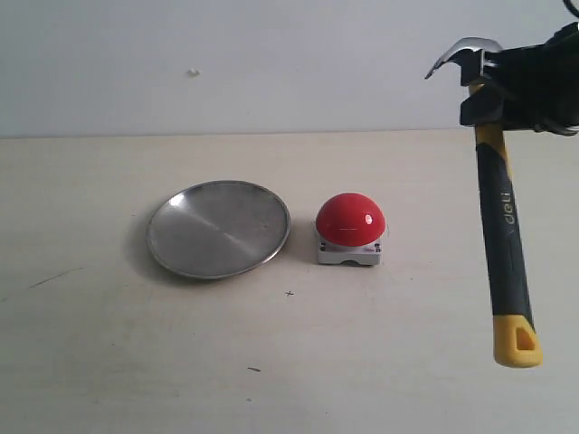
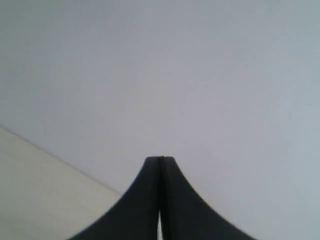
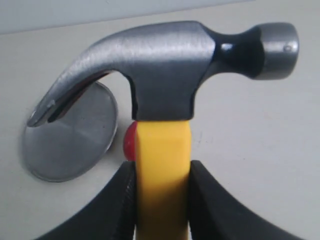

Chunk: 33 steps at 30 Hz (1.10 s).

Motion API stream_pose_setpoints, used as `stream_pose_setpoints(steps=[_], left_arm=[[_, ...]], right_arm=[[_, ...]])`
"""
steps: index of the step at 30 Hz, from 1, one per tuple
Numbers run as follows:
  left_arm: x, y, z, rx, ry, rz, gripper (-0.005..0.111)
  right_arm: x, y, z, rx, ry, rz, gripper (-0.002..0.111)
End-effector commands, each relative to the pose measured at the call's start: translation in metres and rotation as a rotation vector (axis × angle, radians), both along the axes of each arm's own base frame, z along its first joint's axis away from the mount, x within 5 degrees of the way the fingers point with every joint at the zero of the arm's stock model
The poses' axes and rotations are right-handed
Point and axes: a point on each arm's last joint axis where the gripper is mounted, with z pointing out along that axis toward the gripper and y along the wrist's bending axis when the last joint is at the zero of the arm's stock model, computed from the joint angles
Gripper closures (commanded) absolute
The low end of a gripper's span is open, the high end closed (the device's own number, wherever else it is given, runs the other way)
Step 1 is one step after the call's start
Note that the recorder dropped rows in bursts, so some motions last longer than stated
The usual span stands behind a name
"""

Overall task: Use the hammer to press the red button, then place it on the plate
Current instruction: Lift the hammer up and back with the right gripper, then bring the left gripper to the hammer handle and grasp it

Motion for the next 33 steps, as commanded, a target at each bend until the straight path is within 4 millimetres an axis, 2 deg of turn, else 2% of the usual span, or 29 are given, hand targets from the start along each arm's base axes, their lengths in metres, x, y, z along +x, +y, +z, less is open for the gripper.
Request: stream_pose_setpoints(steps=[1,5,8,9,12,14,15,16,17,18,19,20,22,25,29,33], left_arm=[[-0.001,0.0,0.004,-0.041,-0.04,-0.013,0.107],[0.013,-0.007,0.019,0.056,-0.027,-0.06,0.107],[0.025,-0.035,0.047,0.149,-0.212,-0.354,0.104],[0.039,-0.049,0.062,0.182,-0.204,-0.5,0.099],[0.094,-0.07,0.079,0.221,-0.071,-0.72,0.082],[0.119,-0.081,0.075,0.216,-0.009,-0.807,0.073],[0.143,-0.099,0.064,0.202,0.062,-0.919,0.064],[0.159,-0.122,0.05,0.193,0.124,-1.02,0.059],[0.165,-0.137,0.042,0.199,0.149,-1.073,0.058],[0.175,-0.168,0.029,0.233,0.166,-1.171,0.055],[0.179,-0.184,0.024,0.246,0.167,-1.214,0.054],[0.185,-0.21,0.017,0.257,0.176,-1.282,0.052],[0.194,-0.245,0.006,0.301,0.21,-1.318,0.049],[0.203,-0.286,-0.012,0.355,0.289,-1.305,0.042],[0.202,-0.306,-0.009,0.322,0.276,-1.328,0.04],[0.205,-0.314,-0.001,0.322,0.271,-1.296,0.04]], right_arm=[[0.003,0.024,0.013,0.0,-0.199,0.017,0.108],[0.002,0.046,0.02,0.03,-0.28,0.043,0.108],[0.001,0.055,0.021,0.039,-0.296,0.062,0.108],[0.0,0.055,0.021,0.042,-0.294,0.062,0.108],[0.001,0.055,0.021,0.04,-0.295,0.062,0.108],[0.001,0.055,0.022,0.04,-0.301,0.058,0.108],[0.001,0.054,0.022,0.04,-0.307,0.054,0.108],[0.002,0.054,0.023,0.042,-0.313,0.049,0.108],[0.002,0.054,0.023,0.046,-0.312,0.047,0.108],[0.002,0.054,0.023,0.046,-0.312,0.047,0.108],[0.002,0.054,0.023,0.046,-0.312,0.047,0.108],[0.002,0.054,0.023,0.041,-0.313,0.05,0.108],[0.001,0.054,0.022,0.042,-0.307,0.054,0.108],[0.0,0.055,0.021,0.042,-0.294,0.062,0.108],[0.0,0.055,0.021,0.042,-0.294,0.062,0.108],[0.0,0.055,0.021,0.044,-0.291,0.062,0.108]])
